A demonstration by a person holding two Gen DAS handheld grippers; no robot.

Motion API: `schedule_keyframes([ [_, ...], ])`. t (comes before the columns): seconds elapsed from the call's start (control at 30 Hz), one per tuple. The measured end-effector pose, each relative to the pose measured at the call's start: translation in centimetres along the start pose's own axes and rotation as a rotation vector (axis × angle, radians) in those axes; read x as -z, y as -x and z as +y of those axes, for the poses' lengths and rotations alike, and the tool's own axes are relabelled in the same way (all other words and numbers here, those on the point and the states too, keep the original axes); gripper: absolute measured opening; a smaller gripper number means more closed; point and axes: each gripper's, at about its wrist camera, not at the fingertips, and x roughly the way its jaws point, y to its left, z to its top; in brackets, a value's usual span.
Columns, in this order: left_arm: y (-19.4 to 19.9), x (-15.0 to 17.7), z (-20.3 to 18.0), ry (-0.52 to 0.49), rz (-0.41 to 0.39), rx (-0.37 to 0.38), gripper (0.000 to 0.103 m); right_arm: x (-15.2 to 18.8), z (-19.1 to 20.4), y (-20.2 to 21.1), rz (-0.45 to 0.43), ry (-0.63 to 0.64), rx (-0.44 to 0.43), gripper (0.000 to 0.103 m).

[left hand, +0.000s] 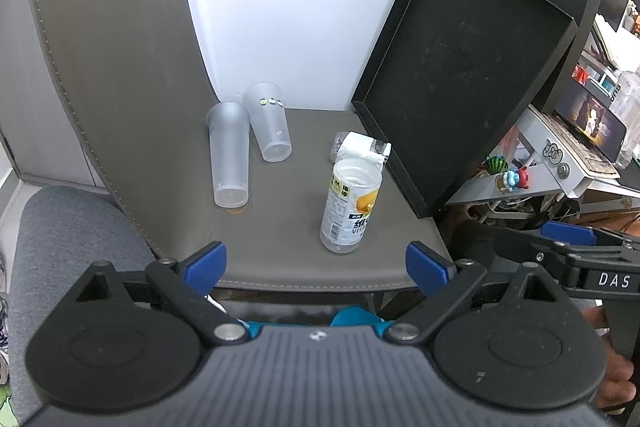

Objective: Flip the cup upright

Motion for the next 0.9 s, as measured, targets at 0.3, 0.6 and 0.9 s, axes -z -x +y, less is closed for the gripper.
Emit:
schedule_keyframes([
  [0.3, -0.01, 0.04, -0.02, -0.002, 0.000, -0.002, 0.096, -0.05, -0.05, 0.03, 0.000, 0.001, 0.001, 0.103],
  [0.6, -0.02, 0.03, 0.00, -0.004, -0.003, -0.003, 0.096, -0.12, -0.06, 0.03, 0.000, 0.001, 0.001, 0.103],
  [0.9, -0.48, 0.17, -0.08, -0.014, -0.013, -0.024, 0.096, -0.15, -0.17, -0.10, -0.002, -0.005, 0.002, 0.103],
])
